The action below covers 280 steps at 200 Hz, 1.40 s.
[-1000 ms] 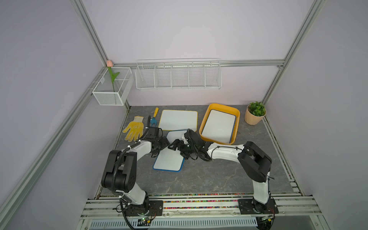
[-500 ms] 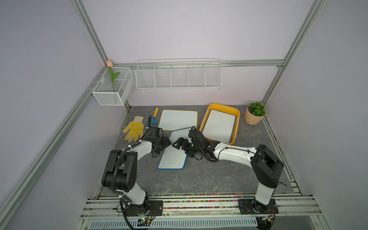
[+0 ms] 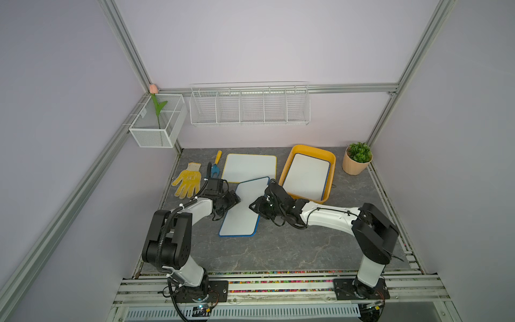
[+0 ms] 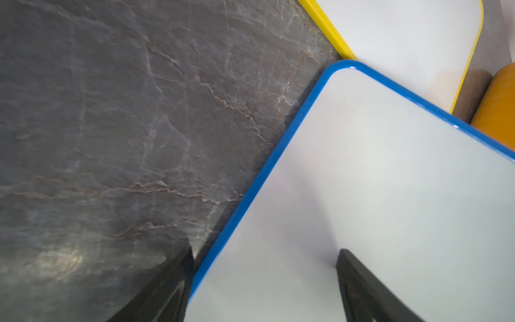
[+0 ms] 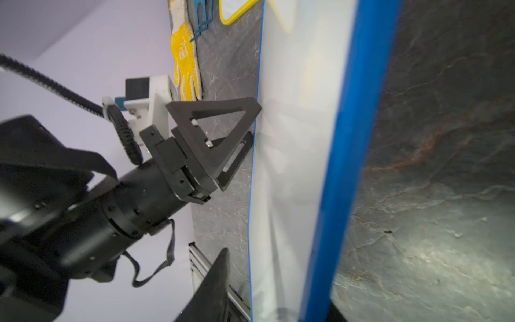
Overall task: Put the whiteboard into the storage box
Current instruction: Pick up the whiteboard at the center of the board, then place the whiteboard in the storage box.
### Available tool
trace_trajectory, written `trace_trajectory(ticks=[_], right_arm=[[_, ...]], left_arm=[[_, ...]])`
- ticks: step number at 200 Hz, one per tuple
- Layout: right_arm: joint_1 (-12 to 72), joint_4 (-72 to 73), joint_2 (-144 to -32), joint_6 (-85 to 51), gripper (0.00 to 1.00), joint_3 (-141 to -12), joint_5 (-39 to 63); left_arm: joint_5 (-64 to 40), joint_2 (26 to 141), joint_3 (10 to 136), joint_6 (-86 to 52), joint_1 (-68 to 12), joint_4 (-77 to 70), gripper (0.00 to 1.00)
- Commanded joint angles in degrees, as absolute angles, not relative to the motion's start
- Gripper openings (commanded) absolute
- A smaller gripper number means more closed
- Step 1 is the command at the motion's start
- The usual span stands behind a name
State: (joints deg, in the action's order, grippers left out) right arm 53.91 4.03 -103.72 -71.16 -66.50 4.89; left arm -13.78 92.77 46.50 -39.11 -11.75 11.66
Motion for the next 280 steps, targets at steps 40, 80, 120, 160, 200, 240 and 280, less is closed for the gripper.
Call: trace_trajectory(ticks=[40, 80, 120, 160, 200, 240, 280], right_arm=[[55.05, 3.81, -100.89, -70.07, 0.13, -66.56, 3.08], [55.63, 0.23, -97.05, -68.14, 0.06, -66.71, 1.69], [55.66, -2.54, -90.64, -66.47, 0.07, -65.83, 1.0], [50.42, -6.18, -81.76, -64.38, 0.07, -62.92, 4.04], [38.0, -12.32, -74.51, -59.14, 0.07, -62.69, 11.98], [22.04, -15.43, -73.41, -55.13, 0.07, -64.07, 20.74], [9.89, -18.59, -80.72, -47.92, 0.06, -70.85, 25.14]], left_arm=[[-14.77, 91.12, 43.57, -40.34, -12.48, 22.36, 0.82], [-10.76, 82.8, 46.4, -39.31, -12.48, 28.6, 0.83], [-6.91, 75.06, 48.71, -36.19, -12.63, 34.25, 0.85], [-2.51, 71.93, 54.83, -29.79, -17.45, 40.14, 0.94], [4.3, 74.51, 65.12, -25.03, -26.12, 44.58, 0.99], [4.76, 82.11, 77.36, -18.44, -30.96, 48.62, 0.99], [3.41, 87.01, 85.6, -11.87, -34.43, 49.54, 0.99]])
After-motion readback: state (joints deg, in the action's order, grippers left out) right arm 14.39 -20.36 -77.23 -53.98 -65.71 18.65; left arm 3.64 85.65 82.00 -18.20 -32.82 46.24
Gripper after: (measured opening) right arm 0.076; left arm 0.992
